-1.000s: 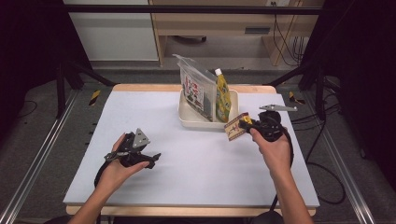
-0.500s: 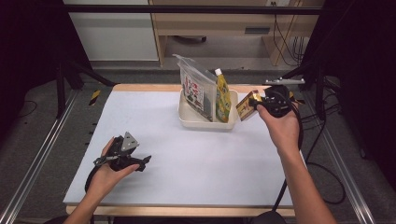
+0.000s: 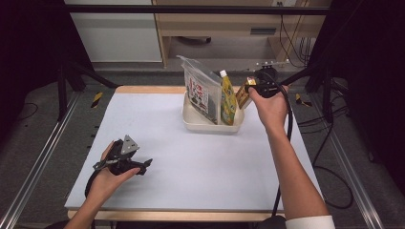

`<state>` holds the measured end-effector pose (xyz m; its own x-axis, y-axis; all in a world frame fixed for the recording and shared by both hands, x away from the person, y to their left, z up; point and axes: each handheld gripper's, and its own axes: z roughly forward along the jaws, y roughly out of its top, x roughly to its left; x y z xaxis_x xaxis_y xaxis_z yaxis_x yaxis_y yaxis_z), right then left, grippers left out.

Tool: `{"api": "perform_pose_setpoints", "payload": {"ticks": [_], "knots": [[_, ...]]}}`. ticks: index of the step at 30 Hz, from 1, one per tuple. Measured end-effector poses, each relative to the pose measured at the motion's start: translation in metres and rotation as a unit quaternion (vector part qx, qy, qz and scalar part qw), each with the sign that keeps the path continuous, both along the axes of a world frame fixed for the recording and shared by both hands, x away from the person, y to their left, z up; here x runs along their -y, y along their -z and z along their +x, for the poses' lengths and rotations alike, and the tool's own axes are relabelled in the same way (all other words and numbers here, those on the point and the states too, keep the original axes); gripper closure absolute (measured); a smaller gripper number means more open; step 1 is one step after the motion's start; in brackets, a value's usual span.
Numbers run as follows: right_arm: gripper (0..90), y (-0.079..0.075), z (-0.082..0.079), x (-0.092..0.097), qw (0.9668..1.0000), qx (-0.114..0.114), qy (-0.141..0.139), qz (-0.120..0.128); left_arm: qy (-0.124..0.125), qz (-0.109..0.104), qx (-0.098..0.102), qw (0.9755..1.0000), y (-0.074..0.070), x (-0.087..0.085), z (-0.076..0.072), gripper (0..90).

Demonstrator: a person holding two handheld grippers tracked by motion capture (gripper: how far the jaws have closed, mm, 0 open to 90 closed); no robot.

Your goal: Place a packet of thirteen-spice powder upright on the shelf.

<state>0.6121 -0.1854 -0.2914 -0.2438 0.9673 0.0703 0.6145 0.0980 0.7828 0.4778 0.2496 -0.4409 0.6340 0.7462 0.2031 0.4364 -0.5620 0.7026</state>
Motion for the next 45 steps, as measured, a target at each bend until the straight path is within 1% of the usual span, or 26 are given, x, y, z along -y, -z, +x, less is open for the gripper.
{"api": "perform_pose_setpoints", "payload": {"ticks": [2, 5, 7, 8, 9, 13, 15, 18, 19, 24, 27, 28, 29, 30, 32, 33, 35, 36, 37, 38, 39, 40, 41, 43, 44, 45], "knots": [[68.3, 0.004, 0.004, -0.003, 1.0000, -0.008, 0.002, 0.002, 0.001, -0.001, -0.001, 1.0000, 0.000, 0.000, 0.000, 8.5], [68.2, 0.009, 0.007, -0.007, 0.9999, -0.012, 0.003, 0.001, 0.006, 0.008, -0.004, 0.9999, 0.001, 0.001, 0.000, 8.6], [68.2, 0.011, 0.008, -0.009, 0.9998, -0.017, 0.008, -0.006, 0.004, 0.000, -0.003, 1.0000, 0.003, 0.003, 0.000, 8.6], [68.2, 0.012, 0.009, -0.010, 0.9998, -0.018, 0.011, -0.008, 0.008, 0.008, -0.005, 0.9999, 0.003, 0.003, 0.000, 8.6], [68.2, 0.013, 0.009, -0.011, 0.9997, -0.020, 0.012, -0.010, 0.008, 0.007, -0.008, 0.9999, 0.003, 0.003, 0.000, 8.7], [68.2, 0.014, 0.012, -0.012, 0.9996, -0.024, 0.015, -0.008, 0.009, 0.008, -0.008, 0.9999, 0.004, 0.005, 0.000, 8.6], [68.2, 0.014, 0.013, -0.013, 0.9994, -0.028, 0.020, -0.006, 0.007, 0.005, -0.007, 0.9999, 0.004, 0.005, 0.000, 8.7], [68.2, 0.016, 0.016, -0.014, 0.9990, -0.033, 0.026, -0.016, 0.008, 0.005, -0.009, 0.9999, 0.005, 0.005, 0.000, 8.7], [68.2, 0.017, 0.016, -0.015, 0.9987, -0.038, 0.028, -0.017, 0.008, 0.005, -0.008, 0.9999, 0.005, 0.006, 0.000, 8.7], [68.1, 0.025, 0.021, -0.019, 0.9979, -0.049, 0.034, -0.024, 0.010, 0.007, -0.009, 0.9999, 0.005, 0.006, 0.000, 8.7], [68.0, 0.032, 0.024, -0.024, 0.9970, -0.061, 0.041, -0.026, 0.011, 0.008, -0.009, 0.9999, 0.005, 0.006, 0.000, 8.7], [68.0, 0.035, 0.025, -0.025, 0.9967, -0.063, 0.041, -0.031, 0.011, 0.008, -0.009, 0.9999, 0.005, 0.006, 0.000, 8.7], [68.0, 0.037, 0.025, -0.026, 0.9969, -0.057, 0.042, -0.033, 0.011, 0.008, -0.009, 0.9999, 0.005, 0.006, 0.000, 8.7], [68.0, 0.037, 0.025, -0.027, 0.9970, -0.055, 0.046, -0.031, 0.011, 0.008, -0.009, 0.9999, 0.004, 0.006, 0.000, 8.7], [67.9, 0.037, 0.025, -0.027, 0.9970, -0.053, 0.046, -0.032, 0.010, 0.005, -0.009, 0.9999, 0.005, 0.007, 0.000, 8.7], [68.0, 0.038, 0.025, -0.026, 0.9969, -0.052, 0.047, -0.035, 0.011, 0.008, -0.009, 0.9999, 0.005, 0.007, 0.000, 8.8], [68.0, 0.037, 0.024, -0.026, 0.9964, -0.057, 0.053, -0.034, 0.013, 0.009, -0.010, 0.9998, 0.005, 0.008, 0.000, 8.8], [68.0, 0.037, 0.024, -0.027, 0.9960, -0.060, 0.057, -0.033, 0.017, 0.015, -0.011, 0.9997, 0.004, 0.008, 0.000, 8.8], [68.1, 0.037, 0.023, -0.027, 0.9958, -0.060, 0.059, -0.036, 0.014, 0.006, -0.010, 0.9998, 0.005, 0.009, -0.001, 8.8], [68.1, 0.037, 0.023, -0.028, 0.9955, -0.062, 0.063, -0.035, 0.014, 0.007, -0.008, 0.9998, 0.004, 0.010, -0.001, 8.8], [68.1, 0.036, 0.023, -0.030, 0.9947, -0.068, 0.067, -0.038, 0.019, 0.016, -0.010, 0.9996, 0.003, 0.009, -0.001, 8.8], [68.1, 0.036, 0.022, -0.031, 0.9945, -0.070, 0.066, -0.042, 0.018, 0.015, -0.009, 0.9997, 0.003, 0.009, -0.001, 8.8], [68.1, 0.036, 0.022, -0.032, 0.9942, -0.068, 0.068, -0.047, 0.015, 0.006, -0.007, 0.9998, 0.003, 0.009, -0.002, 8.9], [68.1, 0.037, 0.022, -0.035, 0.9939, -0.066, 0.069, -0.055, 0.016, 0.005, -0.006, 0.9998, 0.003, 0.009, -0.001, 8.9], [68.0, 0.038, 0.022, -0.036, 0.9937, -0.065, 0.073, -0.054, 0.014, 0.004, -0.005, 0.9999, 0.003, 0.009, -0.001, 8.9], [68.0, 0.039, 0.023, -0.036, 0.9938, -0.061, 0.074, -0.055, 0.017, 0.009, -0.007, 0.9998, 0.003, 0.008, -0.001, 8.9]]}}
